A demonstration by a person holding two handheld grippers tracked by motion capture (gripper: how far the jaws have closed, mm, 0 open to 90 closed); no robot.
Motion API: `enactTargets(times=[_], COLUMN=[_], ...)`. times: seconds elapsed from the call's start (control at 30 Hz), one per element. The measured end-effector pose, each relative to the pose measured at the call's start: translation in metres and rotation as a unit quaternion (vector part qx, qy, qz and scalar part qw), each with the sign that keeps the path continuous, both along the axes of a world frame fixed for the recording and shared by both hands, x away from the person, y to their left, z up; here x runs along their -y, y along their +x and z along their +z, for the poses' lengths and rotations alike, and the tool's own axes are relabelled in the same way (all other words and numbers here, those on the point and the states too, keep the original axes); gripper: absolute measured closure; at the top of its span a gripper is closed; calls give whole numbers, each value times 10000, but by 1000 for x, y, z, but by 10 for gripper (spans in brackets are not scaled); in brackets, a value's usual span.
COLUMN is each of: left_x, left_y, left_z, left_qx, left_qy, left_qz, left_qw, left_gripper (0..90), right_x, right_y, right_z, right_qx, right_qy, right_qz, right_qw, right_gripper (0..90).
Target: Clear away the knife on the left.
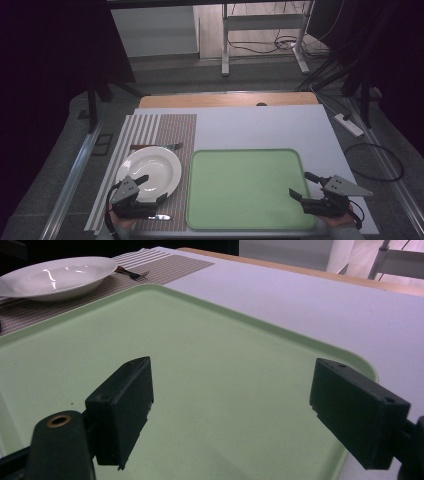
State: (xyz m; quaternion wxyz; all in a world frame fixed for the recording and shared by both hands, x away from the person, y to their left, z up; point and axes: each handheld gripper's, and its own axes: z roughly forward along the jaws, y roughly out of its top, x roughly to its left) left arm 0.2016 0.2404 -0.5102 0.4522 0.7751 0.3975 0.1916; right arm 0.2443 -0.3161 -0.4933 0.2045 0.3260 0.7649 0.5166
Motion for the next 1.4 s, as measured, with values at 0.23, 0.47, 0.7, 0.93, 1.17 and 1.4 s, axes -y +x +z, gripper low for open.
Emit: enactTargets(times=[0.23,0.47,0.7,0.93,1.17,1.4], left_x=[0,-1,1,1,1,-5], left_y=[0,-4,-6,-6,-6,-8], left_z=[0,1,2,3,10,17], left_qx=[-10,-6,63,68,39,35], left_qy=[-10,-17,10,41,167,318], left_qz=[0,-21,-1,-2,-100,-99], left_qw=[10000,10000,10000,10000,9998,9994], left_gripper=[90,90,90,91,92,97], right_x=[2,1,1,1,1,2], right_y=[2,5,3,3,3,3], right_z=[-2,-3,-2,-3,-3,-4], right_qx=[-46,-50,-5,-8,-6,-14], right_qy=[45,29,-9,-25,-59,-28], right_qz=[-66,-42,-52,-47,-52,-45], right_qw=[10000,10000,10000,10000,10000,10000], right_gripper=[187,188,191,195,197,199])
